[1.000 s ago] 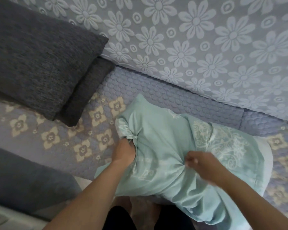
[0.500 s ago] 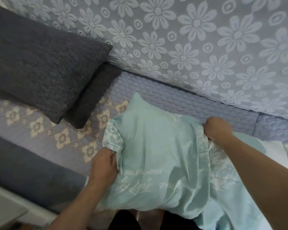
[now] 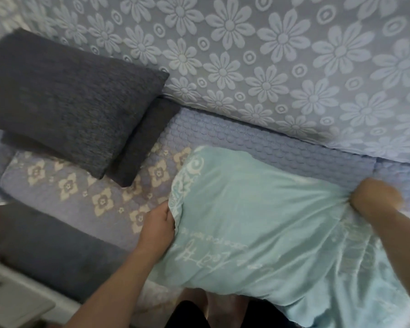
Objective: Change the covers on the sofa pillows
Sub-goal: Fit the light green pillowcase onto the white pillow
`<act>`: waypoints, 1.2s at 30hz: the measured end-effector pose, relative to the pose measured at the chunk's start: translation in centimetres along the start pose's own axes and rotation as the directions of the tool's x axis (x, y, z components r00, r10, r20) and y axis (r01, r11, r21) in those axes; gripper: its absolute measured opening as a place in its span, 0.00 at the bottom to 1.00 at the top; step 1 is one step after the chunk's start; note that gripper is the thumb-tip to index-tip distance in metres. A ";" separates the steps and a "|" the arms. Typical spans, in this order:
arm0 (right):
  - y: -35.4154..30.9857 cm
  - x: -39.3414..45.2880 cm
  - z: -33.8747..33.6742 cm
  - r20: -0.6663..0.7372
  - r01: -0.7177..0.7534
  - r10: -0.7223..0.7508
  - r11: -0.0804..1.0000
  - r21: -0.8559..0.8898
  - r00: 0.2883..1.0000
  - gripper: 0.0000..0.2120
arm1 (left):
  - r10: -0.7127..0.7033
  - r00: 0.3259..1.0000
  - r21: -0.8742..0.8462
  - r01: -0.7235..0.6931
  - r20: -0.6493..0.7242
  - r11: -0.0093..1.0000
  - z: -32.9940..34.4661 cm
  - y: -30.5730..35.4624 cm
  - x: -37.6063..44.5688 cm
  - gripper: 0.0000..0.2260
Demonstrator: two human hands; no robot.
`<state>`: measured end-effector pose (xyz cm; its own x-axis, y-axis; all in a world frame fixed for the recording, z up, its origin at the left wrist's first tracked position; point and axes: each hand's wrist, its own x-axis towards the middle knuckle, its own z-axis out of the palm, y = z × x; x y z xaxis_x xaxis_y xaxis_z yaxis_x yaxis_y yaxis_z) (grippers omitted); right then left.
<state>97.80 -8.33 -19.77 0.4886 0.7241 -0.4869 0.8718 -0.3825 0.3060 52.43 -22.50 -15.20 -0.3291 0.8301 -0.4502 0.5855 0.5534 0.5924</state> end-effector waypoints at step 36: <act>-11.0 -8.8 0.6 -0.528 0.632 -0.452 0.741 0.225 0.719 0.10 | -0.101 0.990 -0.120 0.112 0.094 0.986 1.0 -0.6 1.4 0.09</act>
<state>83.99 -10.80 -19.33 -0.0618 0.9965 -0.0564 0.9632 0.0447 -0.2651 52.36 -21.72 -16.82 -0.3157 0.7598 -0.5684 0.4514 0.6471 0.6144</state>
